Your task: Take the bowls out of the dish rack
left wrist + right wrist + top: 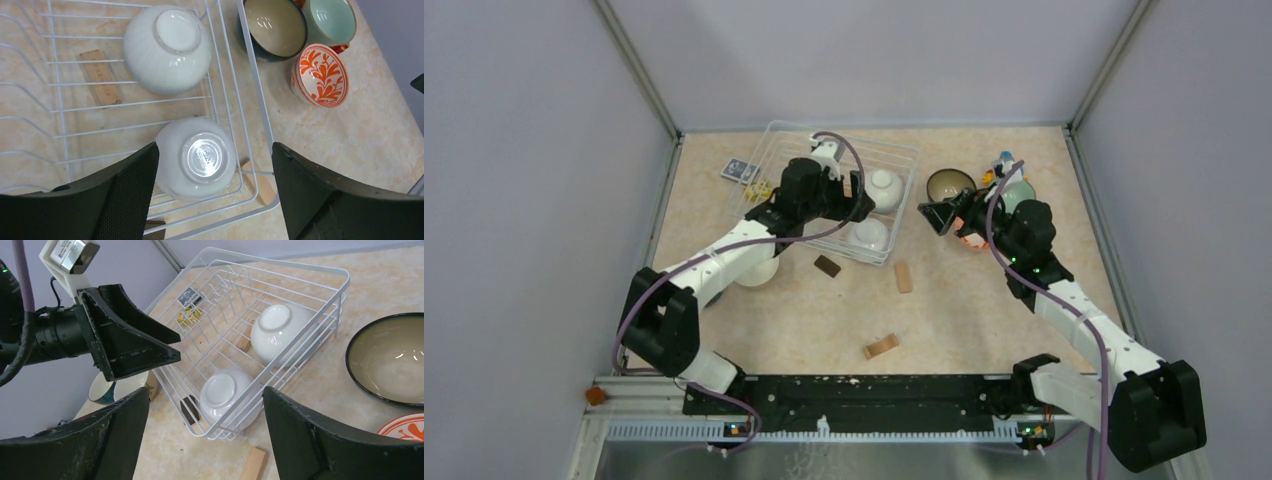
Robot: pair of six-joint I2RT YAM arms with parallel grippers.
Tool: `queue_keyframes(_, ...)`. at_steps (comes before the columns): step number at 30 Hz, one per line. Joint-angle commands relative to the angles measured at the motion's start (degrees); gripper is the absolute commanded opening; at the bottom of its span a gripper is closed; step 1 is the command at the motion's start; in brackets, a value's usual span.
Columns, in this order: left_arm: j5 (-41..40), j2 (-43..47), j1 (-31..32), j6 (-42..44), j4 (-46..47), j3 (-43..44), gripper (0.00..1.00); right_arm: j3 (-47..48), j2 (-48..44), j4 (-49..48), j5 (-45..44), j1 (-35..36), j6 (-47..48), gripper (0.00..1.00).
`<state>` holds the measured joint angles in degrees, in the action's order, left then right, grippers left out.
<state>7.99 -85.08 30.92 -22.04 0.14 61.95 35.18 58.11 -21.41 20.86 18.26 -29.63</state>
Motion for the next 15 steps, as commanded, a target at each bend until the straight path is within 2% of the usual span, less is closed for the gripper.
queue_keyframes(1, 3.5, -4.6, 1.4, 4.5, -4.5, 5.4, 0.86, -0.1, -1.7, -1.7, -0.4, 0.2, 0.3, 0.83)
queue_keyframes(3, 3.3, -7.1, 2.0, 5.8, -7.6, 8.1, 0.83, -0.3, -1.9, -1.8, -0.5, 0.2, 0.2, 0.83)
queue_keyframes(8, -3.0, -12.8, 3.2, 7.8, -17.1, 14.5, 0.76, -0.4, -2.1, -1.4, -0.8, 0.2, 0.1, 0.83)
queue_keyframes(15, -8.5, -15.4, 3.3, 8.1, -23.8, 16.2, 0.66, -0.7, -2.1, -1.4, -1.6, 0.2, 0.1, 0.83)
